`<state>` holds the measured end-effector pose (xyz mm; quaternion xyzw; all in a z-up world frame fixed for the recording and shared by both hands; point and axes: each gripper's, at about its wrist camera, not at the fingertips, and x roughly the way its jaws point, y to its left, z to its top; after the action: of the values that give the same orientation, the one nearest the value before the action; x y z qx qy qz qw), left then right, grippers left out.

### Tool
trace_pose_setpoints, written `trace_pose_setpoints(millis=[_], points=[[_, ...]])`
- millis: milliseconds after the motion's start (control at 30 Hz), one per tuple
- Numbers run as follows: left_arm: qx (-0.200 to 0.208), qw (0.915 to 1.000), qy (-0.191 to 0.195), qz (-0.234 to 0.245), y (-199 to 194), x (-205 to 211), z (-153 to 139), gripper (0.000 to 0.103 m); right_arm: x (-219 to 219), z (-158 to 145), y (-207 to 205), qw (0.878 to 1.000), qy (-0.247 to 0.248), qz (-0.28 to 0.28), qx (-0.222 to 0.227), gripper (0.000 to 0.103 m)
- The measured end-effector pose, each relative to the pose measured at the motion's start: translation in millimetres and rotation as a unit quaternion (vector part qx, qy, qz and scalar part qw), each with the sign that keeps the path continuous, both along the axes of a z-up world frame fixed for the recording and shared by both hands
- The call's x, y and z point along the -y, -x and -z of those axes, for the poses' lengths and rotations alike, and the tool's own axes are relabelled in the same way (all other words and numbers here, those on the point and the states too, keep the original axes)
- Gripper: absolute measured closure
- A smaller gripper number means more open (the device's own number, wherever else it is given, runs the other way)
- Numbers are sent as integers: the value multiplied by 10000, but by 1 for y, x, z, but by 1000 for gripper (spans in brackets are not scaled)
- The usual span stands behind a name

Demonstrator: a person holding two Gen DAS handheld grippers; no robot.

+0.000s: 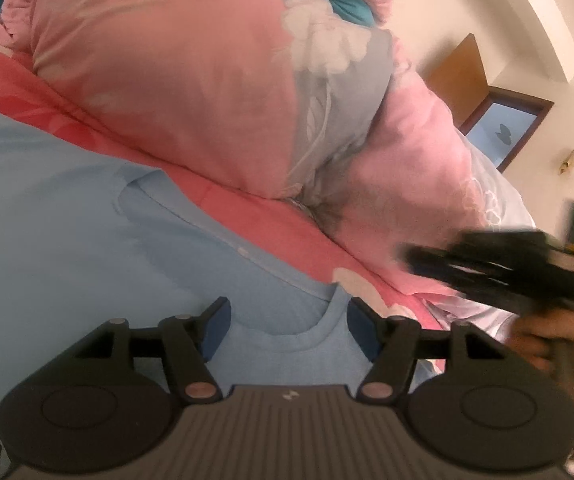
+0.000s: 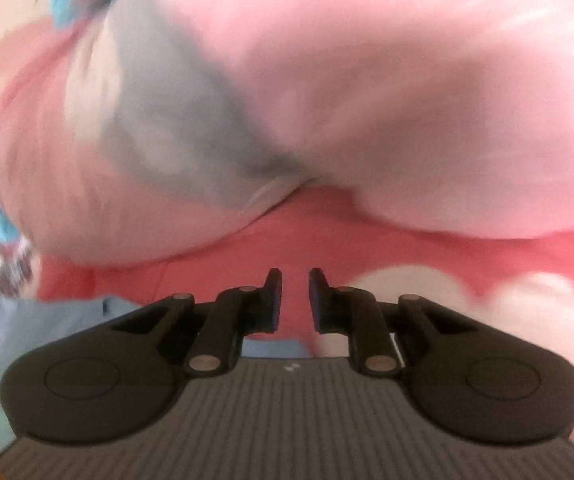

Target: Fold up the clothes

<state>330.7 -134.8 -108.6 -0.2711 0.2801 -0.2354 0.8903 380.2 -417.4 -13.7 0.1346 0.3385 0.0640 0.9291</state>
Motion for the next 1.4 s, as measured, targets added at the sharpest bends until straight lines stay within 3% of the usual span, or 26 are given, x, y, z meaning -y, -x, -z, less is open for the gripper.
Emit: trace_pose_setpoints(millis=[100,167,233,333,433,567,633,700,733,800,900,1067,1200,1267,1400], points=[[-40,10000,-36,-4,-1,1,0,38,52,-27,56,9978,83,639,139,82],[-53,10000,-71,0,-1,2,0,38,86,-29,87,9942,61,1078,31,75],[-52,9999,-116,7,0,3,0,38,120,-31,118,9885,36,1513,-82,73],[-64,9999,-159,14,0,4,0,37,158,-8,151,9774,-165,2048,-499,73],[-82,9998,-173,14,0,5,1,37,182,13,171,9716,-440,2226,-672,73],[-80,9998,-181,20,0,5,1,36,196,39,166,9629,-945,2367,-887,73],[-86,9998,-178,20,0,5,1,36,198,43,163,9632,-876,2393,-852,73],[-88,9998,-177,20,0,5,1,36,198,45,163,9660,-767,2348,-758,83],[-87,9998,-179,18,0,5,1,36,195,46,161,9691,-674,2263,-719,101],[-88,9998,-182,15,0,5,1,36,190,47,156,9742,-449,2123,-611,101],[-90,9998,-180,14,0,5,2,36,198,55,147,9700,-455,2338,-477,101],[-94,9998,-186,12,0,6,3,36,217,50,160,9504,-535,3063,-17,96],[-100,9998,-183,7,0,5,4,36,216,42,204,9480,-1259,2923,21,95],[-104,9998,-181,6,0,4,4,36,207,43,228,9443,-1605,2871,-120,82],[-23,9994,-332,25,3,9,-3,36,183,46,275,9445,-2063,2553,-169,79]])
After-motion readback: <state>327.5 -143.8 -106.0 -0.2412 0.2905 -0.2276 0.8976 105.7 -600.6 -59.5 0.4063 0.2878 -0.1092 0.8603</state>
